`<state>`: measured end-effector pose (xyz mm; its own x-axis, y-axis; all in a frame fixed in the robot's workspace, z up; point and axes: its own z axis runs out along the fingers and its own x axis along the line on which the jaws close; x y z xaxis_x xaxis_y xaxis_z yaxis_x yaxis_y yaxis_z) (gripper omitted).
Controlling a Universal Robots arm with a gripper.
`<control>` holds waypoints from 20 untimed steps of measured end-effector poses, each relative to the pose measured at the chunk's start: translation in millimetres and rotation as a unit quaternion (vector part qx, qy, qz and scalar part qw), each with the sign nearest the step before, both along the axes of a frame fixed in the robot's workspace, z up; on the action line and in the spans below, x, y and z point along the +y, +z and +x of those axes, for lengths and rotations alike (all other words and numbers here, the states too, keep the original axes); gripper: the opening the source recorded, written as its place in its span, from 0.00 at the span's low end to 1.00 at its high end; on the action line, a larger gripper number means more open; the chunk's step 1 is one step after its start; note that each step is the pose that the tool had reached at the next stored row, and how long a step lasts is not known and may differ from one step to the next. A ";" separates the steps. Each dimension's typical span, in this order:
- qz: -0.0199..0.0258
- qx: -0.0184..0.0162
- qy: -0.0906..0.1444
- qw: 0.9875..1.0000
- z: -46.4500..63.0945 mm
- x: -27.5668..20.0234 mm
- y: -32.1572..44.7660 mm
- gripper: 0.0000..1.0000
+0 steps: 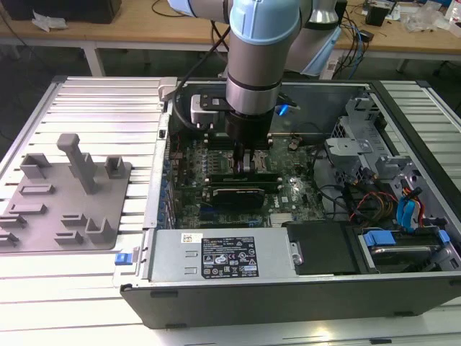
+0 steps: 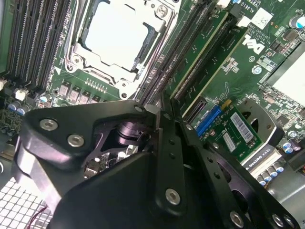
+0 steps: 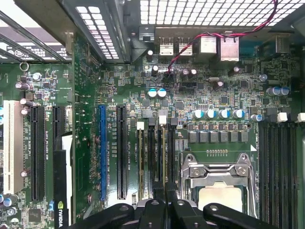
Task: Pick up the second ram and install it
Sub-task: 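Insert the second ram into the second slot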
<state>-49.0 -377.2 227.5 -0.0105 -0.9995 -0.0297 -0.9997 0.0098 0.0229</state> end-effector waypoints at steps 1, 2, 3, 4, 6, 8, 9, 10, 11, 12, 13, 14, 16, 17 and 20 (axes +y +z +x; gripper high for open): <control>0.000 0.000 0.000 1.000 0.0 0.0 0.0 0.09; 0.000 0.000 0.000 1.000 0.0 0.0 -0.8 0.09; 0.000 0.000 0.000 1.000 0.0 0.0 -1.7 0.09; 0.000 0.000 0.000 1.000 0.0 0.0 -1.7 0.09; 0.000 0.000 0.000 1.000 0.0 0.0 -1.7 0.09; 0.000 0.000 0.000 1.000 0.0 0.0 -2.6 0.09; 0.000 0.000 0.000 1.000 0.0 0.0 -2.7 0.09; 0.000 0.000 0.000 1.000 0.0 0.0 -2.7 0.09; 0.000 0.000 0.000 1.000 0.0 0.0 -2.7 0.09; 0.000 0.000 0.000 1.000 0.0 0.0 -2.8 0.09; 0.000 0.000 0.000 1.000 -0.1 0.0 -2.9 0.09; 0.000 0.000 0.000 1.000 0.0 0.0 -3.1 0.11; 0.000 0.000 0.000 1.000 0.0 0.0 0.2 0.17; 0.000 0.000 0.000 1.000 0.0 0.0 8.2 0.17; 0.000 0.000 0.000 1.000 0.0 0.1 36.4 0.17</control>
